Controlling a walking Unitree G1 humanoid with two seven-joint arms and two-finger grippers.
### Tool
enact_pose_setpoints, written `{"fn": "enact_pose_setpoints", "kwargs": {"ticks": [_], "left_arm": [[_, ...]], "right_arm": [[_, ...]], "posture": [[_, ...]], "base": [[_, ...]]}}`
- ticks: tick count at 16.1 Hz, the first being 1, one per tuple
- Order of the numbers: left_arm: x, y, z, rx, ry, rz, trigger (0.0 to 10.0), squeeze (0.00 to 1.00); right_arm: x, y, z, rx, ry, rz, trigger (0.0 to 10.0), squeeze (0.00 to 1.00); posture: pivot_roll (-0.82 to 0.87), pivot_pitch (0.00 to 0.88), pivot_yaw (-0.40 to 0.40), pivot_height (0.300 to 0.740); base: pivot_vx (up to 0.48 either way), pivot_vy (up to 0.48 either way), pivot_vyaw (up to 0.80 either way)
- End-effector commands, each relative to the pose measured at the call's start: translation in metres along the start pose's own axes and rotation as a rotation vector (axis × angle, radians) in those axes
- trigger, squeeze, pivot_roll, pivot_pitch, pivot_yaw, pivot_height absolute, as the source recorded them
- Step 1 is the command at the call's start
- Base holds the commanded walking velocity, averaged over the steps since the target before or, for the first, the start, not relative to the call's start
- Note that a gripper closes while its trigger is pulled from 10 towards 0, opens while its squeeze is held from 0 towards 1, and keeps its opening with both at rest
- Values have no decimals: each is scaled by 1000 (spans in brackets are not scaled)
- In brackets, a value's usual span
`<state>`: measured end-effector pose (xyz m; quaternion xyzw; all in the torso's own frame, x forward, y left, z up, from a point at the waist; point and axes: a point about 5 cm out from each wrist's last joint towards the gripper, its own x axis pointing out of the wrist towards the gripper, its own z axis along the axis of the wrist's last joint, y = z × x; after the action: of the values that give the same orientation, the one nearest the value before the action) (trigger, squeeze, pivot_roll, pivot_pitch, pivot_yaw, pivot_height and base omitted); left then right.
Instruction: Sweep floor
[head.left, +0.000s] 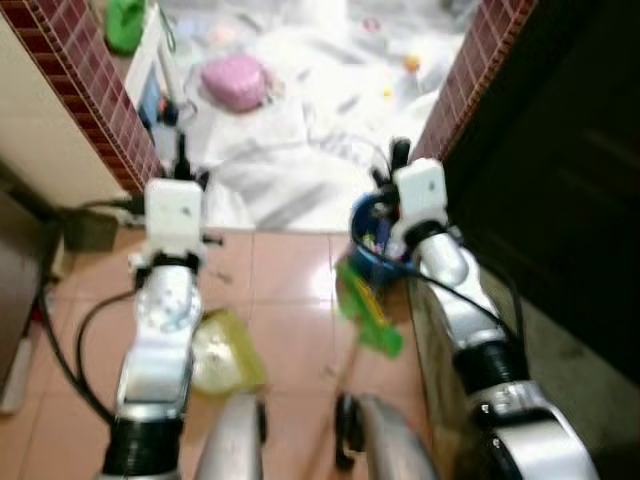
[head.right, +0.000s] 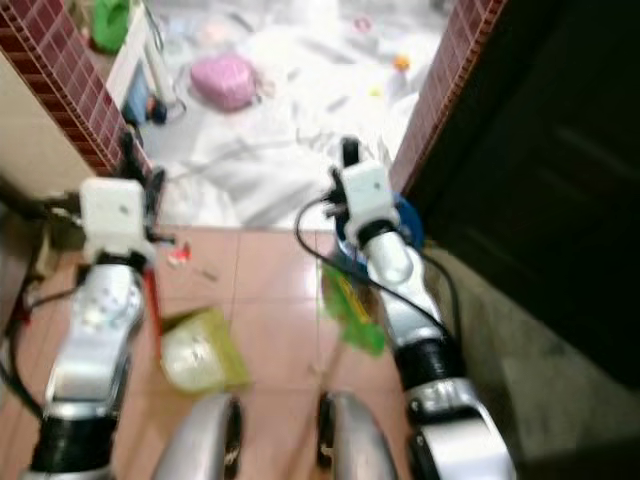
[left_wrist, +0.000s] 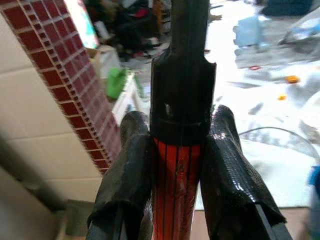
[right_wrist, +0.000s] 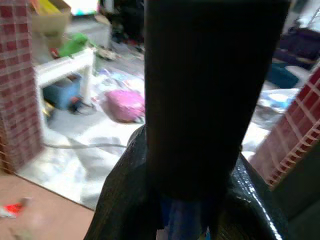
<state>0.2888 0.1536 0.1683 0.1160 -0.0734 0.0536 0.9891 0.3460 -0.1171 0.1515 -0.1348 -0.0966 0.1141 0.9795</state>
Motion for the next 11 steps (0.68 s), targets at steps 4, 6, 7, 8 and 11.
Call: {"fn": "enact_pose_setpoints", "kwargs": {"ticks": [4, 6, 7, 8, 11], "left_arm": [[1, 3, 3, 15, -33, 0, 10000, 0], [4, 3, 0, 33, -21, -61, 10000, 0], [4, 3, -3, 40, -14, -84, 10000, 0], [4, 1, -8, 41, 7, -127, 10000, 0], [5, -15, -14, 96, -21, -213, 10000, 0]], "right_arm": [[-2, 6, -6, -72, 49, -10, 10000, 0], [-2, 7, -10, -100, 97, -19, 10000, 0], [-2, 8, -12, -106, 110, -20, 10000, 0], [-1, 9, -17, -121, 156, -16, 10000, 0], [-1, 5, -30, -123, 283, -52, 10000, 0]], "posture": [[46, 197, -45, 740], [40, 190, -41, 740], [40, 190, -41, 740], [37, 185, -40, 740], [31, 180, -43, 740]], "base": [[0, 0, 0], [0, 0, 0], [0, 0, 0], [0, 0, 0], [0, 0, 0]]}}
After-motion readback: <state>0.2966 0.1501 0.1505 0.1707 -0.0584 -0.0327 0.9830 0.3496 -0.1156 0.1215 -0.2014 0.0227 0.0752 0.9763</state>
